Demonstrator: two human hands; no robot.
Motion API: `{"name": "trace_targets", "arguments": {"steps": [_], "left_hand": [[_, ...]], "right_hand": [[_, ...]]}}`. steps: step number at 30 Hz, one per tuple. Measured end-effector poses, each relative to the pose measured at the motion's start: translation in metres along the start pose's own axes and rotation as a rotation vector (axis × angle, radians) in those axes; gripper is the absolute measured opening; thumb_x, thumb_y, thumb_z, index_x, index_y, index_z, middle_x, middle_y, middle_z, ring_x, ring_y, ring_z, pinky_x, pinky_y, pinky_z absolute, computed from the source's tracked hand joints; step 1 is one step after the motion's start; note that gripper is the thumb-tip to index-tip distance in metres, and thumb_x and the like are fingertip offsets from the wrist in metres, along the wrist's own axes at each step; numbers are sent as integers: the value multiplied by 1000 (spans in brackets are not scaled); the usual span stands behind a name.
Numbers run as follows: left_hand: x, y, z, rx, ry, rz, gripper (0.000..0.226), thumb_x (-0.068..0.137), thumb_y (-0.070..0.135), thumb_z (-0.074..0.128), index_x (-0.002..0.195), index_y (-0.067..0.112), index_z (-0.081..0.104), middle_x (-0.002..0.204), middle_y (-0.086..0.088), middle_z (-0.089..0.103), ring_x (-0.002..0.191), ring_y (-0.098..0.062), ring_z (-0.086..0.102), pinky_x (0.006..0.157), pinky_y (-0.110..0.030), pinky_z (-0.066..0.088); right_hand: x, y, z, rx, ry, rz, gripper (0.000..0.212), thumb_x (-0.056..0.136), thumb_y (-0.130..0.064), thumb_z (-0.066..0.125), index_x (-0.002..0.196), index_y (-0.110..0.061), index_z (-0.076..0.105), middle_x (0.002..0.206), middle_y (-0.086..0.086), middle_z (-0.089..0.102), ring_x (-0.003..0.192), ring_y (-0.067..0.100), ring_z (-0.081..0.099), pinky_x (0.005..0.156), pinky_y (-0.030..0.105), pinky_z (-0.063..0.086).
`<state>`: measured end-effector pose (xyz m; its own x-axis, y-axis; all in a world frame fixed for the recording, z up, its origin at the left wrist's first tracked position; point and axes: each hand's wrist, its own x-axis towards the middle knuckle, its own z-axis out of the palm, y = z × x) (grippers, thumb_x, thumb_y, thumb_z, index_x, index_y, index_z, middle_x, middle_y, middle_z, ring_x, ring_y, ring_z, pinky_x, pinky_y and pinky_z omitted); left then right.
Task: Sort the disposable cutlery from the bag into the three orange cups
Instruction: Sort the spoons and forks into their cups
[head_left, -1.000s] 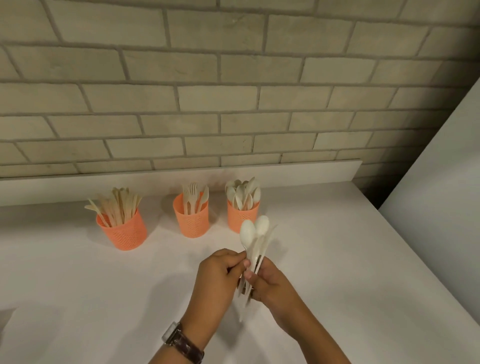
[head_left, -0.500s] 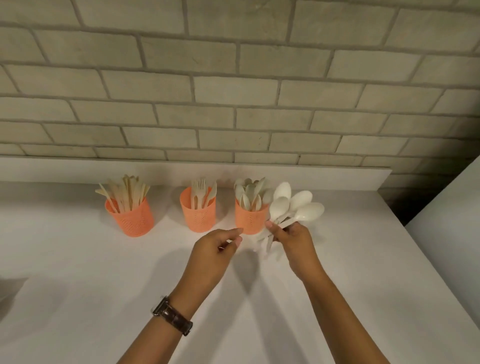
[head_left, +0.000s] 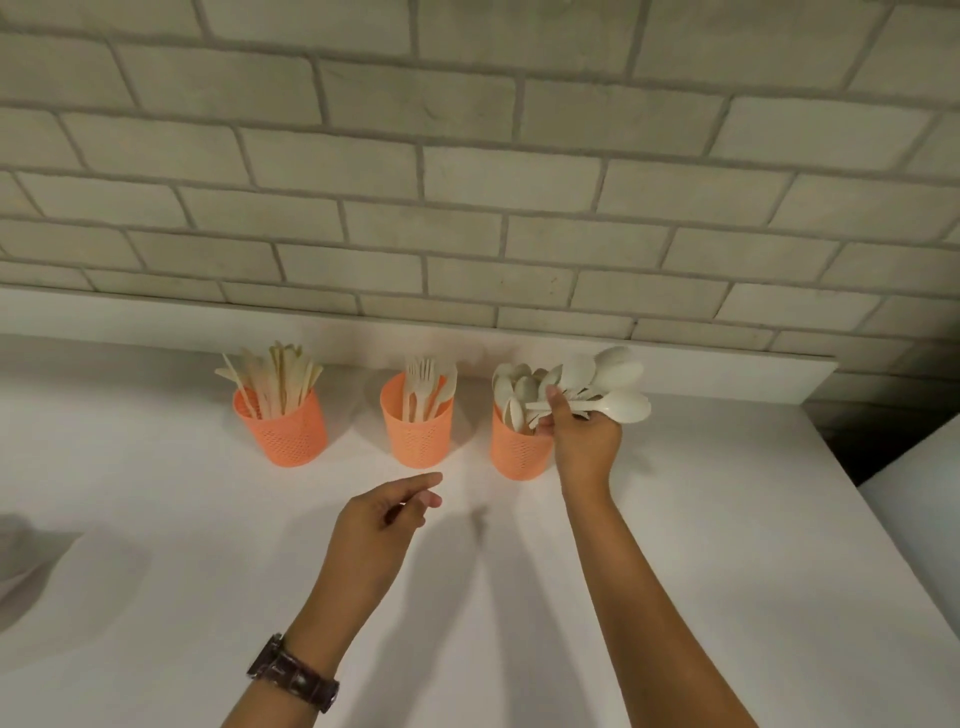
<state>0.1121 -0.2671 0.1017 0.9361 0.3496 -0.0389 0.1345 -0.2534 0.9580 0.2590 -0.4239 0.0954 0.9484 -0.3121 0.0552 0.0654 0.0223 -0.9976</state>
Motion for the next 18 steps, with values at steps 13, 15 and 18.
{"name": "trace_targets", "arguments": {"steps": [13, 15, 18], "left_hand": [[-2, -1, 5, -1, -66, -4, 34, 89, 7, 57, 88, 40, 66, 78, 25, 69, 63, 2, 57, 65, -3, 43], [-2, 0, 4, 5, -71, -6, 32, 88, 9, 58, 88, 40, 66, 77, 26, 69, 64, 3, 58, 65, -3, 43], [-3, 0, 2, -5, -70, -10, 31, 87, 10, 60, 87, 41, 66, 75, 26, 69, 62, 3, 57, 63, -4, 43]], "right_hand": [[-9, 20, 4, -577, -124, -7, 23, 78, -26, 72, 71, -8, 61, 70, 7, 65, 71, 27, 62, 59, 28, 46], [-3, 7, 3, -582, -186, 54, 17, 77, -22, 73, 78, -9, 62, 76, 4, 66, 75, 25, 62, 58, 21, 46], [-8, -10, -4, -540, -300, 71, 21, 74, -18, 75, 89, -19, 60, 79, -7, 60, 73, 13, 56, 54, 12, 40]]}}
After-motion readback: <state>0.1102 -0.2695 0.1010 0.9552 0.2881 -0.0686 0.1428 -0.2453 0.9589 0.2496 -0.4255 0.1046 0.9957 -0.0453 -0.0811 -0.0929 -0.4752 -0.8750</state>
